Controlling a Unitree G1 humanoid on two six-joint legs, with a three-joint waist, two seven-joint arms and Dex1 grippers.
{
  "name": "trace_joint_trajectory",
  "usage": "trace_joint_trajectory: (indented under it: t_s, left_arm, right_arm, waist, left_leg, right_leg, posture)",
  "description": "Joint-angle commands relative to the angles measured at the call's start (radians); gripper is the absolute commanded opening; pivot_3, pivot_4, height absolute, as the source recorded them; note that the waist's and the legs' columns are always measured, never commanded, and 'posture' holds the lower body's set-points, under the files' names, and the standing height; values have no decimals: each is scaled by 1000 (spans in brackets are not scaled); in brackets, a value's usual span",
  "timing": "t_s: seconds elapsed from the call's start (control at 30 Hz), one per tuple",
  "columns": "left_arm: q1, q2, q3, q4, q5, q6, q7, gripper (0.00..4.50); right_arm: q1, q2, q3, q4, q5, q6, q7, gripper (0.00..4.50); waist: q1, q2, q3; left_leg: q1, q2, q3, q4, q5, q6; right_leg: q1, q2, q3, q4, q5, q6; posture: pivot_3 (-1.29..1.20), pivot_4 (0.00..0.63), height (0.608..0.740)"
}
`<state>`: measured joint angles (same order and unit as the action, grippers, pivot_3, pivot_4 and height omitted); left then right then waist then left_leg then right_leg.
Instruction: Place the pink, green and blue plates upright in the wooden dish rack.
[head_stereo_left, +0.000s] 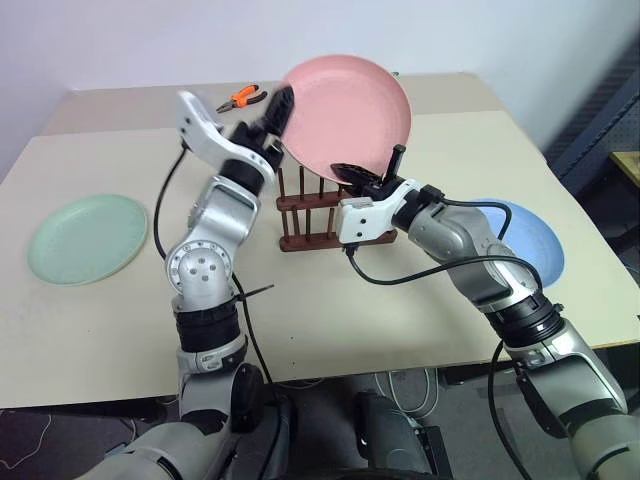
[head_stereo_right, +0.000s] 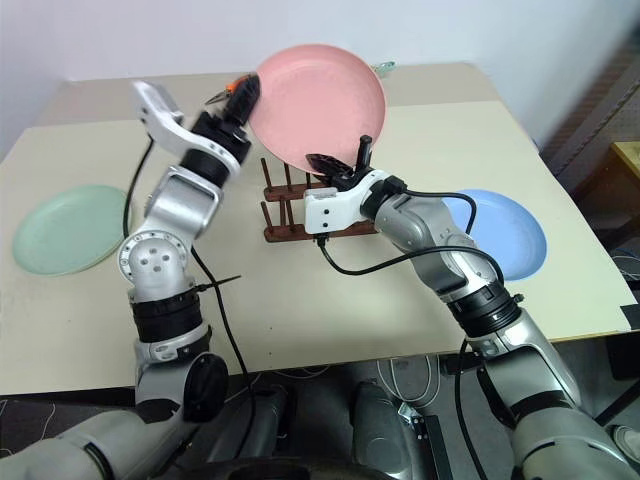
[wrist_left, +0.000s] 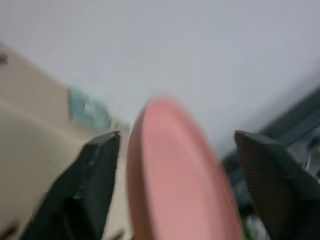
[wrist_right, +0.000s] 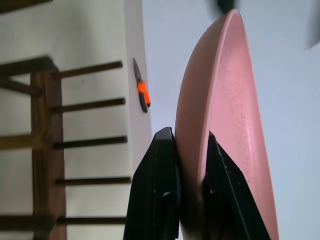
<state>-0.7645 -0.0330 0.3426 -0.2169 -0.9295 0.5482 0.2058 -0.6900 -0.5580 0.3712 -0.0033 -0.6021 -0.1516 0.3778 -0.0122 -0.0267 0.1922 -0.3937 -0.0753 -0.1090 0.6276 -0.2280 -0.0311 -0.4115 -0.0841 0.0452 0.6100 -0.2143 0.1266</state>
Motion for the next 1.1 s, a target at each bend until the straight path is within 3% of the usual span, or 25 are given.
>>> trace_joint_trajectory:
  t_s: [0.03, 0.13, 0.27, 0.4, 0.47, 0.67, 1.1]
  left_arm:
    - [-2, 129, 15, -29, 141, -112, -61, 3497]
    - [77, 291, -53, -32, 295, -153, -176, 3497]
    - [245, 499, -207, -76, 449, -207, -433, 3497]
    - [426, 608, -381, -165, 448, -198, -713, 3497]
    - [448, 606, -415, -190, 432, -183, -760, 3497]
    - [448, 568, -456, -222, 421, -138, -814, 3497]
    - [456, 519, -461, -244, 428, -101, -826, 3497]
  right_arm:
    - [29, -8, -110, -39, 91, 17, 6, 0]
    - [71, 1, -216, -76, 245, 37, 39, 0]
    - [106, 105, -391, -216, 670, 254, 140, 0]
    - [98, 262, -588, -403, 1274, 664, 33, 0]
    - [103, 287, -624, -443, 1405, 761, -23, 0]
    - [135, 299, -641, -479, 1544, 869, -154, 0]
    - [181, 309, -624, -414, 1491, 859, -285, 0]
  waist:
    - [-2, 0, 0]
    - [-2, 1, 0]
    - [-2, 2, 1]
    - [-3, 3, 2]
    - [0, 6, 3]
    - [-3, 7, 4]
    - [-2, 8, 4]
  left_leg:
    - [0, 0, 0, 0, 0, 0]
    - [1, 0, 0, -1, 0, 0]
    - [1, 1, 0, -2, 0, 0]
    - [1, 3, -5, -2, 0, 0]
    - [1, 3, -5, -3, 0, 0]
    - [0, 3, -4, -5, 0, 0]
    - [-10, 3, -2, -4, 0, 0]
  right_leg:
    - [0, 1, 0, 0, 0, 0]
    - [0, 2, 1, 0, 0, 0]
    - [0, 2, 2, 0, 0, 0]
    - [0, 1, 2, 0, -2, -4]
    - [0, 0, 2, 0, -2, -4]
    - [-4, -1, 1, 0, -4, -9]
    - [-15, 0, 2, 4, -2, -5]
  posture:
    - [0, 150, 740]
    - [0, 150, 740]
    - [0, 150, 740]
    - [0, 150, 740]
    - [0, 150, 740]
    - [0, 150, 740]
    - [0, 150, 740]
